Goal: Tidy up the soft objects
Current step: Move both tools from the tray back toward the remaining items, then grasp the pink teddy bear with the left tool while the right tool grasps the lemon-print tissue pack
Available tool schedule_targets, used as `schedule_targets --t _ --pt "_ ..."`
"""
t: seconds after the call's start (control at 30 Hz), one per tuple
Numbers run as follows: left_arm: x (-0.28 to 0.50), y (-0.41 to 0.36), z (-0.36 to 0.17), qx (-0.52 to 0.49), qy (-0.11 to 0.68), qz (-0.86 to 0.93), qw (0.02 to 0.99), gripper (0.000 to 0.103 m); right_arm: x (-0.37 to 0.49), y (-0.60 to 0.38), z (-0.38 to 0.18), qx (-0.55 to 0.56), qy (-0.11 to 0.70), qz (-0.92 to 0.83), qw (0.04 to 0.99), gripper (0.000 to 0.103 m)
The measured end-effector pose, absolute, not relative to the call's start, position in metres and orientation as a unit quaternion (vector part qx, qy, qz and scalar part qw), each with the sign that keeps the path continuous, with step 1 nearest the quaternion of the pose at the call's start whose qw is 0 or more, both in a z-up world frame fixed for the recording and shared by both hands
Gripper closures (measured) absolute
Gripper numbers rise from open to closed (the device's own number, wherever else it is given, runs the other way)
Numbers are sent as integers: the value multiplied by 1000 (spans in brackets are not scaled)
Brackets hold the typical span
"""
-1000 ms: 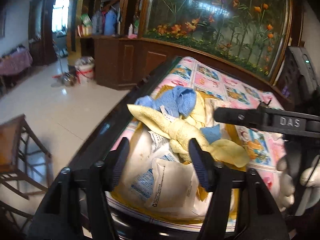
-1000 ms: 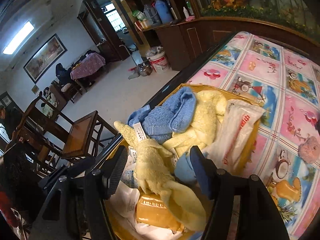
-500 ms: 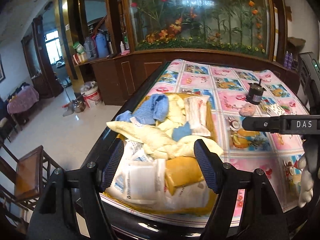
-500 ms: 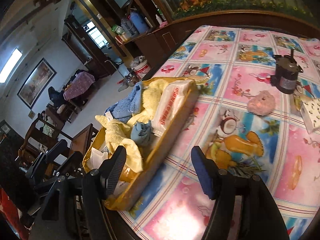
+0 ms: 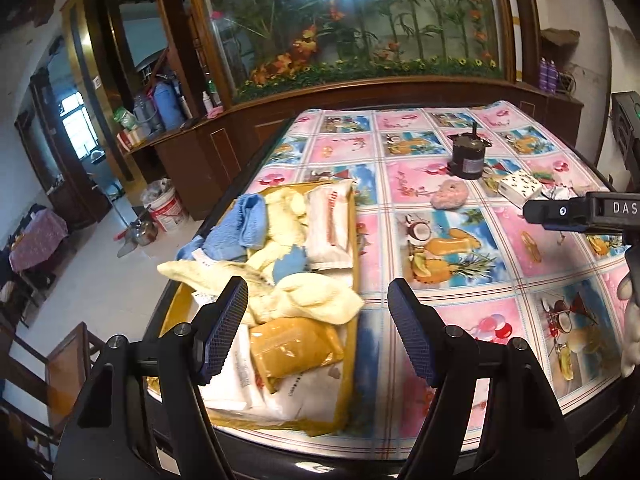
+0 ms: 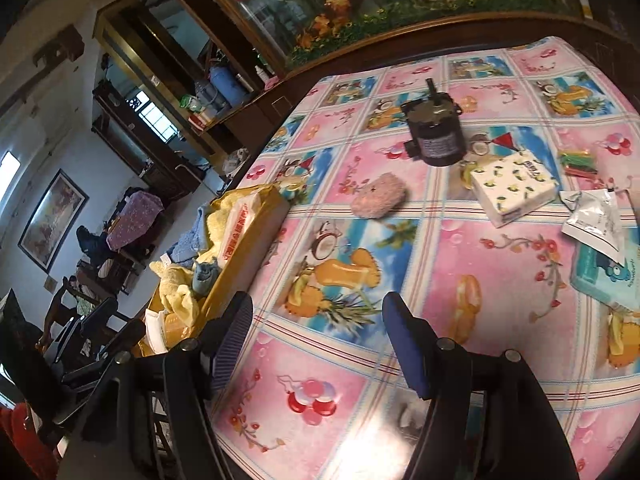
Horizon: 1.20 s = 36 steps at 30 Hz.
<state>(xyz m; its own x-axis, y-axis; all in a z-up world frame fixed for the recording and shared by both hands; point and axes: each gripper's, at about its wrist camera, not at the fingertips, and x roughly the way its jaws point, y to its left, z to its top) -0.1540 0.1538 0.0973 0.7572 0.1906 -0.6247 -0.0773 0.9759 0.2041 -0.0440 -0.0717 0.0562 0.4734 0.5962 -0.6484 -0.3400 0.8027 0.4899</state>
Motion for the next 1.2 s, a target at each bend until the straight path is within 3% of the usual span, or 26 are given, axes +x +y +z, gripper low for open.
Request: schedule_targets --t 0.47,0.67,0.93,1.2 --pt "-127 132 84 17 391 -45 919 30 -28 -181 56 191 411 168 875 35" --pt "-78 108 86 -6 401 -110 910 30 -5 -192 50 196 423 147 872 35" --pt "20 62 55 89 420 -137 893 30 49 -169 48 167 450 145 866 35" --pt "67 35 33 168 424 -151 877 30 94 -154 33 102 484 127 860 35"
